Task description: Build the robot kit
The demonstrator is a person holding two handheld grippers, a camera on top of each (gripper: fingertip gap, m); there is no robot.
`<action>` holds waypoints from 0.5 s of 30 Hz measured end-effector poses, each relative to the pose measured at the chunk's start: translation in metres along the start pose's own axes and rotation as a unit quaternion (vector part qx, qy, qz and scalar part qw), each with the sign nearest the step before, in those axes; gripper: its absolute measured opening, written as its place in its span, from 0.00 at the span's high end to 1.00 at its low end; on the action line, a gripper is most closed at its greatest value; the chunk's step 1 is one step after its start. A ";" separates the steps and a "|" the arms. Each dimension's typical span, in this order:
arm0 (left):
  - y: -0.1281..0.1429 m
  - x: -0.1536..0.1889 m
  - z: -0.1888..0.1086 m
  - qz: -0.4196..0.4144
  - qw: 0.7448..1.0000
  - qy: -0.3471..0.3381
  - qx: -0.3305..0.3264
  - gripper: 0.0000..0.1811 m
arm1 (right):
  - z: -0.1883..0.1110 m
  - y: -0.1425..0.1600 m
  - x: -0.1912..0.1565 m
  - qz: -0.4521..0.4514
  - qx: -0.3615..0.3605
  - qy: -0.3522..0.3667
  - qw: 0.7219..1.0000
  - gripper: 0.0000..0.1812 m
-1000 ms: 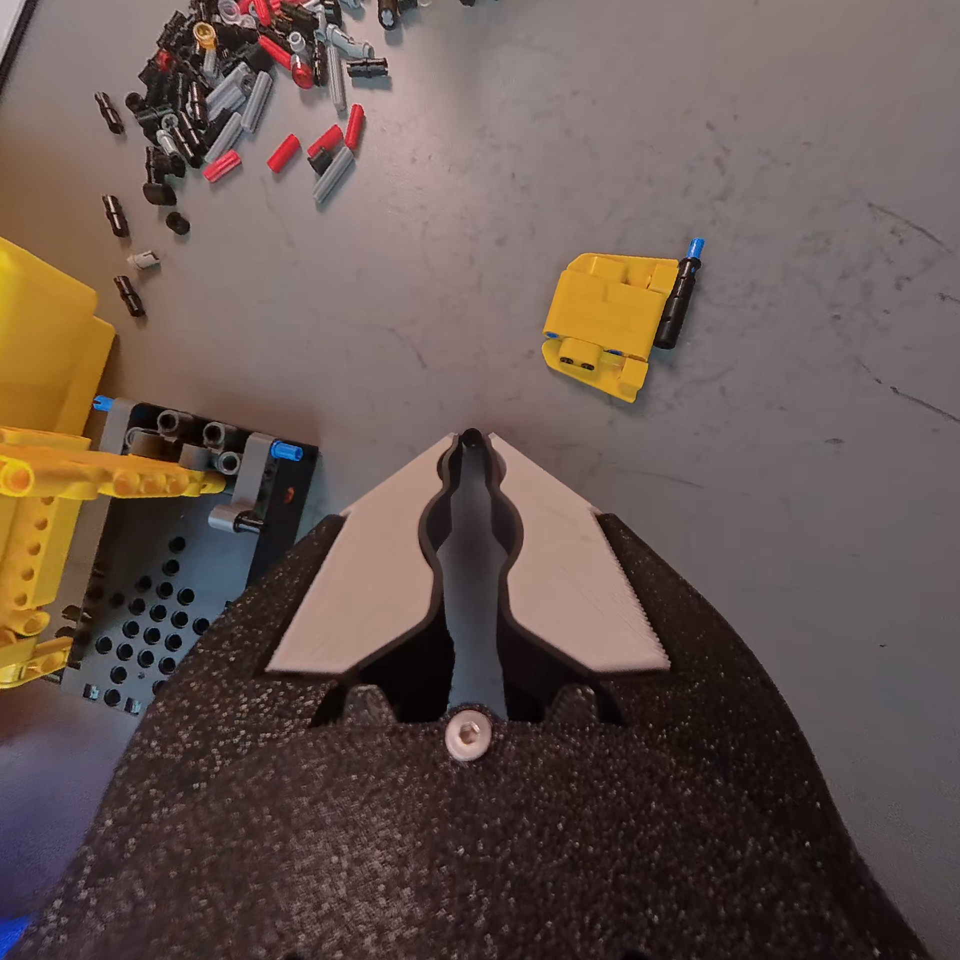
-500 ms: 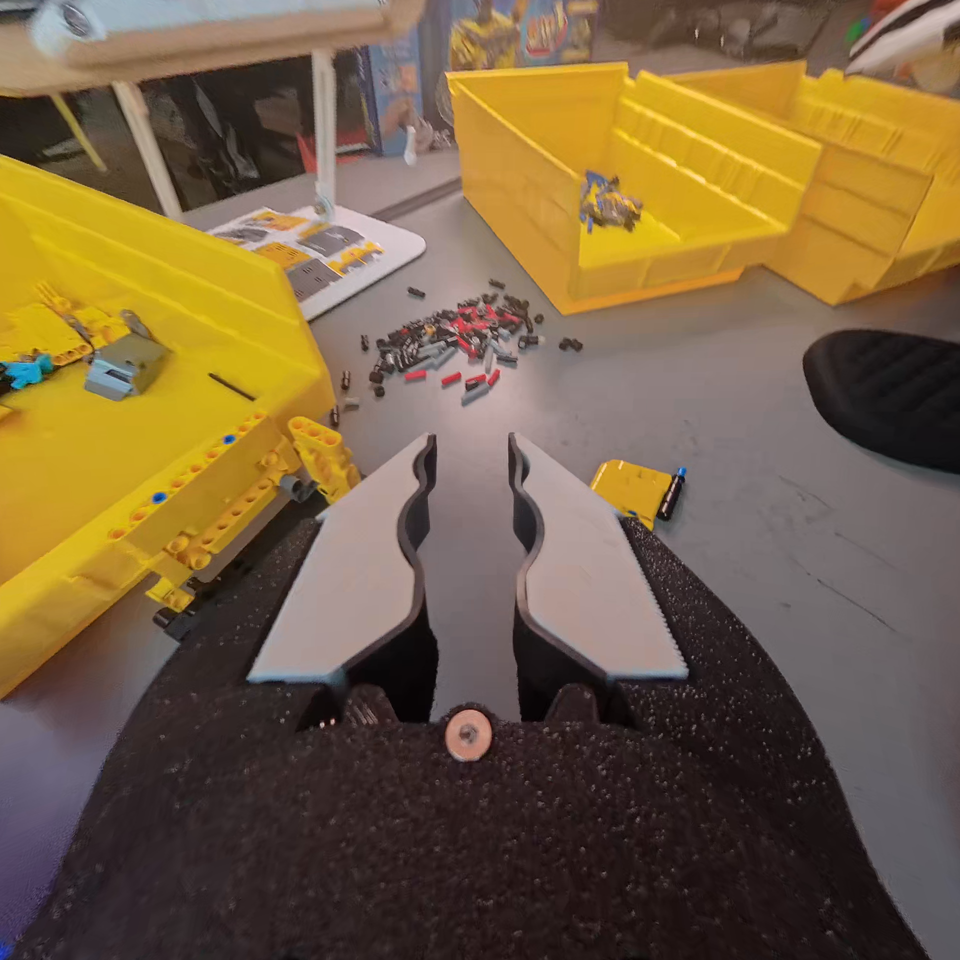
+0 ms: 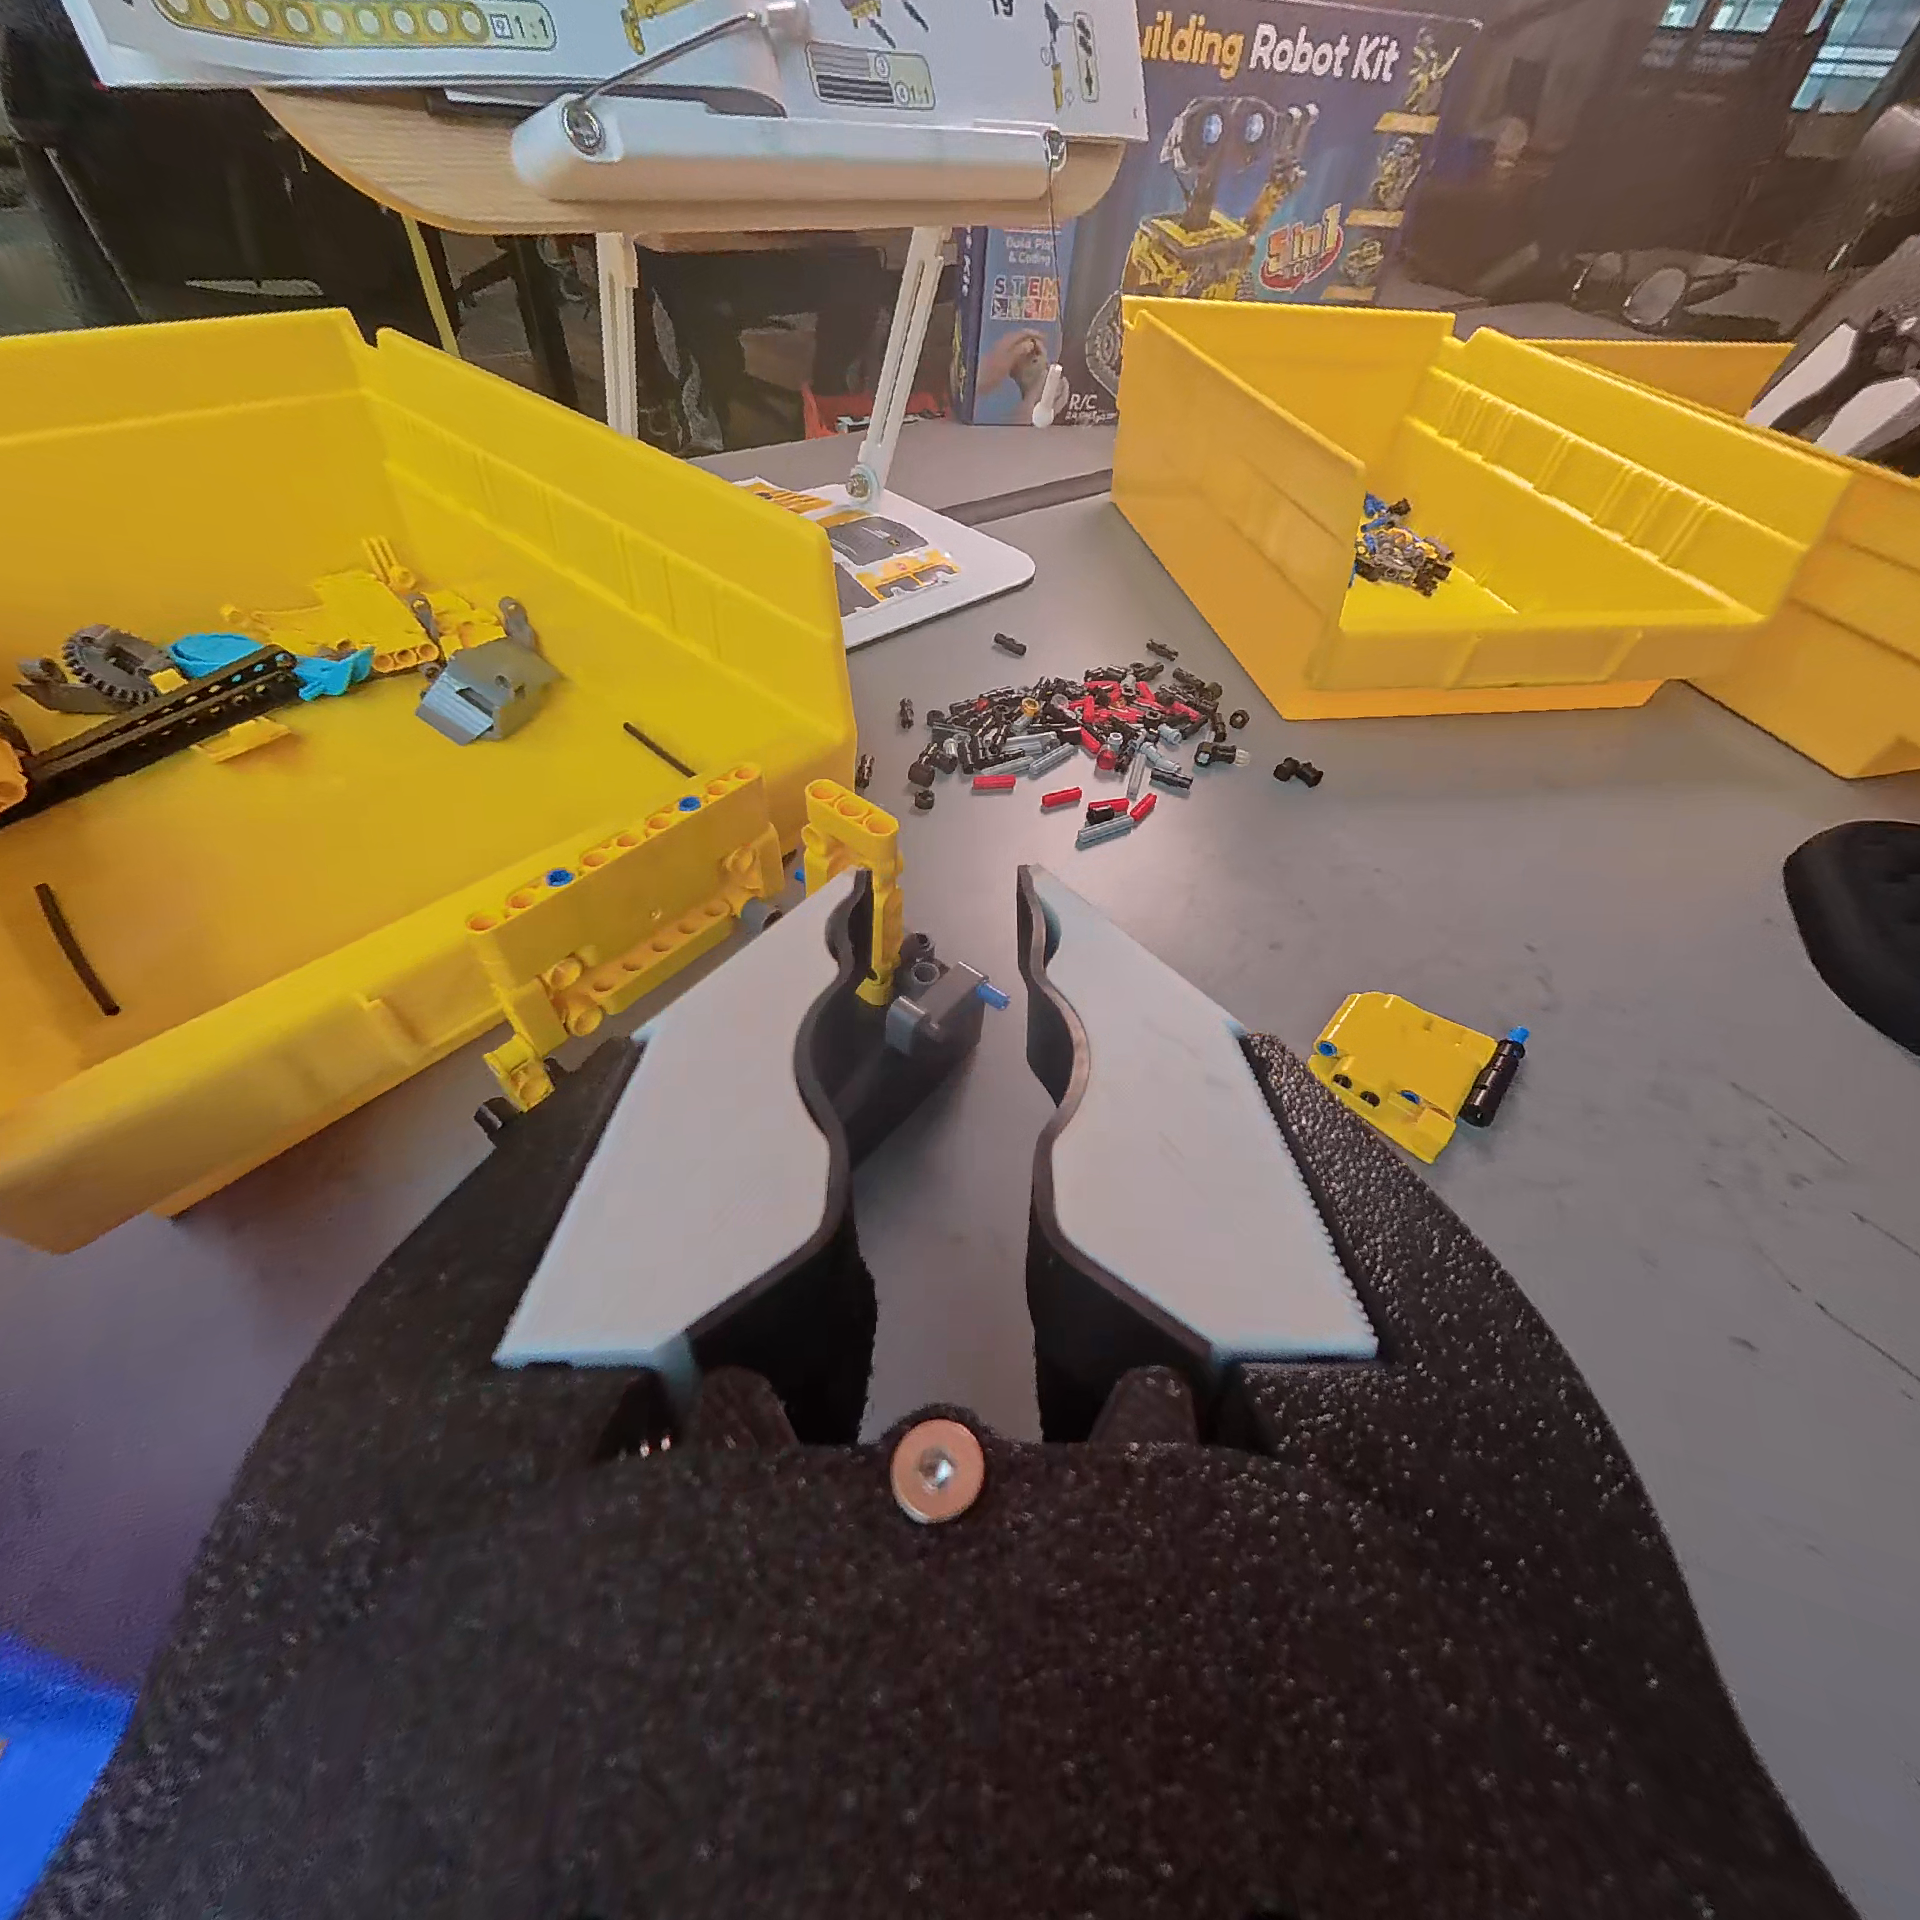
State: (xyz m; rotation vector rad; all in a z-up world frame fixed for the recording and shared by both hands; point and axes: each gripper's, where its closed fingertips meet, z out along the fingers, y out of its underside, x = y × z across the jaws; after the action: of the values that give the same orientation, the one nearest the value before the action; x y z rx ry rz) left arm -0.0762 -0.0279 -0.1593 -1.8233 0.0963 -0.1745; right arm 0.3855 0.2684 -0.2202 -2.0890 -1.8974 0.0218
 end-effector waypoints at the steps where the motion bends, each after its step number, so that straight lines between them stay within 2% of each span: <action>1: 0.000 -0.001 0.000 0.001 1.000 -0.001 0.000 0.86 | 0.004 -0.001 -0.004 -0.006 -0.007 -0.013 1.000 0.92; 6: 0.001 -0.004 0.000 -0.012 1.000 -0.002 0.000 0.86 | 0.012 0.000 -0.009 -0.014 -0.032 -0.043 0.998 0.94; 11: 0.001 -0.007 0.000 -0.023 1.000 -0.002 0.000 0.86 | 0.007 0.022 -0.004 -0.009 -0.072 -0.051 0.996 0.96; 15: 0.001 -0.007 0.001 -0.021 1.000 -0.004 -0.001 0.86 | -0.002 0.020 0.012 0.015 -0.047 -0.036 0.998 0.94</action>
State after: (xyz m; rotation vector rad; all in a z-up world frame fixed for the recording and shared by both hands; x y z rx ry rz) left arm -0.0833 -0.0261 -0.1615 -1.8298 0.0513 -0.1967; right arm 0.4071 0.2778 -0.2209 -2.2076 -1.9424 0.0134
